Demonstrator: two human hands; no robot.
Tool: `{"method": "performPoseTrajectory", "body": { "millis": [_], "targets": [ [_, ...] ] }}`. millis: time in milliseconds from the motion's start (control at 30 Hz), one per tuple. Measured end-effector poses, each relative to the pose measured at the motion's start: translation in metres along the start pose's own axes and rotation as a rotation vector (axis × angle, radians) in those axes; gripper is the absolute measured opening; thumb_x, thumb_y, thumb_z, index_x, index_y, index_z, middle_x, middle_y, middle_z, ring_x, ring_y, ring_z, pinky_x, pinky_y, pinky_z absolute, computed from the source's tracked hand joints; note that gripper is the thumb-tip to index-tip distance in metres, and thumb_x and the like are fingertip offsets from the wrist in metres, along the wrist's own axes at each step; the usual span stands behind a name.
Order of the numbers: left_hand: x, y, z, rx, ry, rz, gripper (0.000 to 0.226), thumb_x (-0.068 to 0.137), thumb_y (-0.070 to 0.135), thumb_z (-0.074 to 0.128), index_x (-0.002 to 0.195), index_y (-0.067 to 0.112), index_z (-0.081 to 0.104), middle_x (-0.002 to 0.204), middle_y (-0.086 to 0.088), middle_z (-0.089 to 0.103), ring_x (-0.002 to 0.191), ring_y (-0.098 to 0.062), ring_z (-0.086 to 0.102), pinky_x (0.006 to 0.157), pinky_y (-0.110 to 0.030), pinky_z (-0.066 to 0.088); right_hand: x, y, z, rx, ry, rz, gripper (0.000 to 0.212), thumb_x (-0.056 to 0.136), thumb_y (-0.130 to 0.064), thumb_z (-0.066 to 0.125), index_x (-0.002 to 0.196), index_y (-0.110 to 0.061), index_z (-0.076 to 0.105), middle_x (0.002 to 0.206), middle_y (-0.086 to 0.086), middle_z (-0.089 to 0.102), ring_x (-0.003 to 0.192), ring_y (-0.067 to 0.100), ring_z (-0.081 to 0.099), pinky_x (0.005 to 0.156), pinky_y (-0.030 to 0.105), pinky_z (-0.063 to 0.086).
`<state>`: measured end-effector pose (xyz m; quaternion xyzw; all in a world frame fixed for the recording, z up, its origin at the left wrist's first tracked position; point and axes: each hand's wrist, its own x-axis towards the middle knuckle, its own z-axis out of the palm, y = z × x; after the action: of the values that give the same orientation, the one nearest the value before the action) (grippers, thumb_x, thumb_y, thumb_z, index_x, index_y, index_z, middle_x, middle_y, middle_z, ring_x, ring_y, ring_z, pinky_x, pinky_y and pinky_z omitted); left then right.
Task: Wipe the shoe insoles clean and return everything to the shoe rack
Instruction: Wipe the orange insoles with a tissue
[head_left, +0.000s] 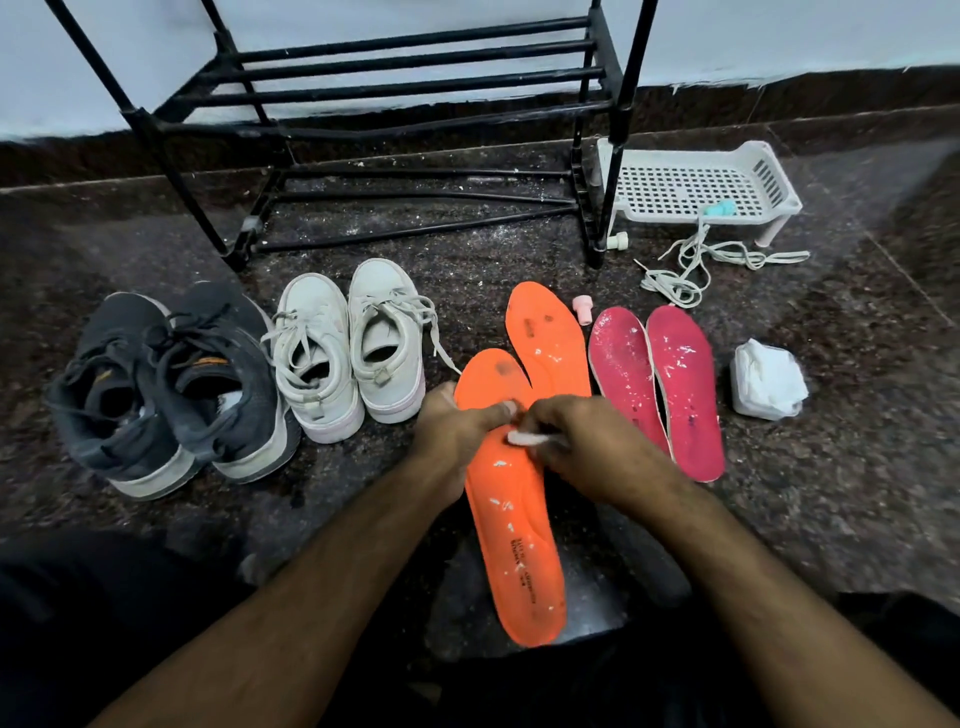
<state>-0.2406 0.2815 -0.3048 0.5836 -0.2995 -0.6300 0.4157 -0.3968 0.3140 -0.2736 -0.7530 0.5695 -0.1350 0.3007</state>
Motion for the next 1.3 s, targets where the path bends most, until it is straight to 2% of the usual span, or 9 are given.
{"method": "performPoseTrajectory", "body": {
  "millis": [100, 233, 400, 567, 700, 867, 1000, 1200, 1300],
  "targets": [
    [0.0, -0.001, -0.003, -0.006, -0.005, 0.009, 0.038, 0.076, -0.007, 0.079, 0.106, 0.005, 0.061, 0.098, -0.021, 0.073, 0.076, -0.029, 0.07, 0.07, -0.041, 0.06, -0.008, -0.002, -0.006, 0.096, -0.077, -0.026, 0.005, 0.086, -0.02, 0.072, 0.088, -0.025, 0.071, 0.073, -0.011, 0.068, 0.064, 0.0, 0.06, 0.06, 0.015, 0.042],
    [-0.004, -0.001, 0.008, 0.041, -0.153, 0.02, 0.023, 0.085, -0.006, 0.071, 0.102, 0.008, 0.063, 0.085, -0.011, 0.073, 0.064, -0.017, 0.068, 0.062, -0.031, 0.059, 0.002, 0.01, -0.01, 0.131, 0.332, 0.072, 0.013, 0.085, -0.012, 0.066, 0.088, -0.024, 0.068, 0.081, -0.008, 0.066, 0.071, 0.007, 0.059, 0.062, 0.02, 0.038],
    [-0.004, -0.006, 0.009, 0.117, -0.194, -0.064, 0.015, 0.101, 0.006, 0.053, 0.109, 0.009, 0.065, 0.091, -0.015, 0.07, 0.064, -0.016, 0.065, 0.061, -0.028, 0.055, 0.002, 0.012, -0.002, 0.193, 0.028, 0.105, 0.013, 0.084, -0.012, 0.067, 0.089, -0.024, 0.065, 0.077, -0.007, 0.069, 0.064, 0.001, 0.058, 0.062, 0.023, 0.045],
    [-0.004, -0.006, 0.014, 0.124, -0.301, -0.092, 0.019, 0.103, 0.008, 0.047, 0.109, 0.009, 0.065, 0.081, -0.007, 0.073, 0.06, -0.013, 0.069, 0.06, -0.026, 0.058, 0.013, 0.025, -0.008, 0.112, 0.458, 0.179, 0.016, 0.085, -0.008, 0.063, 0.098, -0.018, 0.067, 0.094, 0.001, 0.069, 0.087, 0.018, 0.062, 0.078, 0.031, 0.048],
    [-0.009, 0.001, 0.013, 0.1, -0.291, -0.174, 0.024, 0.096, 0.007, 0.048, 0.084, 0.011, 0.068, 0.059, -0.002, 0.066, 0.043, -0.01, 0.058, 0.041, -0.016, 0.044, 0.017, 0.009, 0.01, 0.099, 0.2, -0.062, 0.02, 0.086, -0.01, 0.063, 0.101, -0.02, 0.071, 0.096, -0.001, 0.068, 0.092, 0.017, 0.063, 0.079, 0.025, 0.043],
    [-0.006, 0.001, 0.011, 0.121, -0.185, -0.174, 0.026, 0.077, 0.02, 0.05, 0.101, 0.017, 0.06, 0.079, -0.016, 0.051, 0.055, -0.019, 0.046, 0.05, -0.024, 0.036, 0.025, 0.027, 0.0, 0.018, 0.425, 0.111, 0.024, 0.082, -0.005, 0.065, 0.099, -0.016, 0.076, 0.098, 0.006, 0.069, 0.09, 0.023, 0.065, 0.081, 0.022, 0.04],
    [-0.005, -0.003, 0.01, 0.209, -0.171, -0.121, 0.024, 0.086, 0.005, 0.042, 0.086, 0.016, 0.062, 0.059, -0.003, 0.047, 0.045, -0.015, 0.039, 0.047, -0.02, 0.027, 0.023, 0.01, 0.015, 0.083, 0.3, -0.054, 0.025, 0.081, -0.005, 0.065, 0.1, -0.017, 0.077, 0.094, 0.003, 0.069, 0.083, 0.014, 0.061, 0.075, 0.018, 0.039],
    [-0.006, -0.003, 0.008, 0.137, -0.159, -0.055, 0.034, 0.087, -0.009, 0.037, 0.082, 0.011, 0.065, 0.067, -0.009, 0.06, 0.05, -0.014, 0.053, 0.05, -0.021, 0.043, 0.025, 0.012, 0.014, 0.048, 0.316, -0.042, 0.027, 0.081, -0.004, 0.064, 0.101, -0.015, 0.078, 0.097, 0.005, 0.072, 0.089, 0.018, 0.065, 0.079, 0.016, 0.04],
    [-0.003, -0.006, 0.005, 0.177, -0.11, -0.063, 0.035, 0.087, -0.011, 0.039, 0.079, 0.013, 0.063, 0.064, -0.004, 0.059, 0.046, -0.01, 0.052, 0.046, -0.018, 0.041, 0.027, 0.013, 0.026, 0.034, 0.263, -0.068, 0.027, 0.08, -0.002, 0.062, 0.098, -0.016, 0.078, 0.098, 0.006, 0.071, 0.093, 0.023, 0.067, 0.087, 0.032, 0.052]
  ]
}}
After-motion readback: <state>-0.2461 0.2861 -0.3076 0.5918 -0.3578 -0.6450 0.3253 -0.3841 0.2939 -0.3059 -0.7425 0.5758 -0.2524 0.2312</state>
